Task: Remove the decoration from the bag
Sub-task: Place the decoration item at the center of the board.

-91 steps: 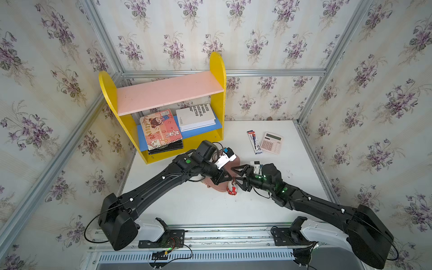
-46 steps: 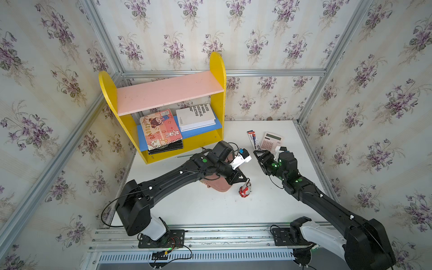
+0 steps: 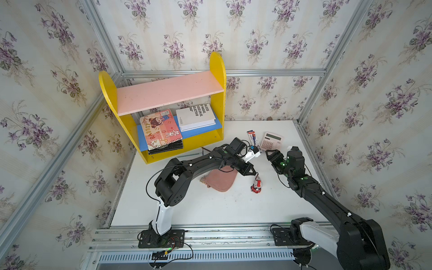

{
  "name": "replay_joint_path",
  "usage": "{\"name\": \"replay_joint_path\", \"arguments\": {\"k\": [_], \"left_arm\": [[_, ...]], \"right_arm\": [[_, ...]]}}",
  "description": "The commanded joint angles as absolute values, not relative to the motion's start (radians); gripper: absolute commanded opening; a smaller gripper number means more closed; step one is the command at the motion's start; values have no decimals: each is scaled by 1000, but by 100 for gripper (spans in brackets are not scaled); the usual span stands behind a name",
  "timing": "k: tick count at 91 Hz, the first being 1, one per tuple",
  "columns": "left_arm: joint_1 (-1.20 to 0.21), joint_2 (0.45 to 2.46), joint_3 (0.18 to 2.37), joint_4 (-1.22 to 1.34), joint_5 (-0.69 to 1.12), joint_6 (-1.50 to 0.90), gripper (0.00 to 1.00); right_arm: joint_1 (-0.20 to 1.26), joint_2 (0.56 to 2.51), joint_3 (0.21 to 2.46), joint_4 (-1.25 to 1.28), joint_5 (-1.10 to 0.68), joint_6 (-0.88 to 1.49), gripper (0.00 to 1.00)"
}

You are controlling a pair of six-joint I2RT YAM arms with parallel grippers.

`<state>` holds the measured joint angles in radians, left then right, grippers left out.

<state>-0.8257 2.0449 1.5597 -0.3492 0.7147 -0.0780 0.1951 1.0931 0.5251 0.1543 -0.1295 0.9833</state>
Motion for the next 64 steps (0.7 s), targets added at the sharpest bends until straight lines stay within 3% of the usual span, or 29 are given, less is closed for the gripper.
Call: {"name": "replay_joint_path", "arguments": {"k": [1,18,35,64], "left_arm": [[-795,2111,1626,-380,682,-38,0],[-752,2225,1741,-395,651,-45,0],[-724,2258,1762,-390,643,-46,7],[-694,2230,1799,-425,597,-65,35]], "right_arm": [[195,1092,506,176,-151,984,72],[196,1089,491,174,-164,984,72],[195,1089,480,173,-178,981,71],[215,1110,488,174,-216,953,69]]}}
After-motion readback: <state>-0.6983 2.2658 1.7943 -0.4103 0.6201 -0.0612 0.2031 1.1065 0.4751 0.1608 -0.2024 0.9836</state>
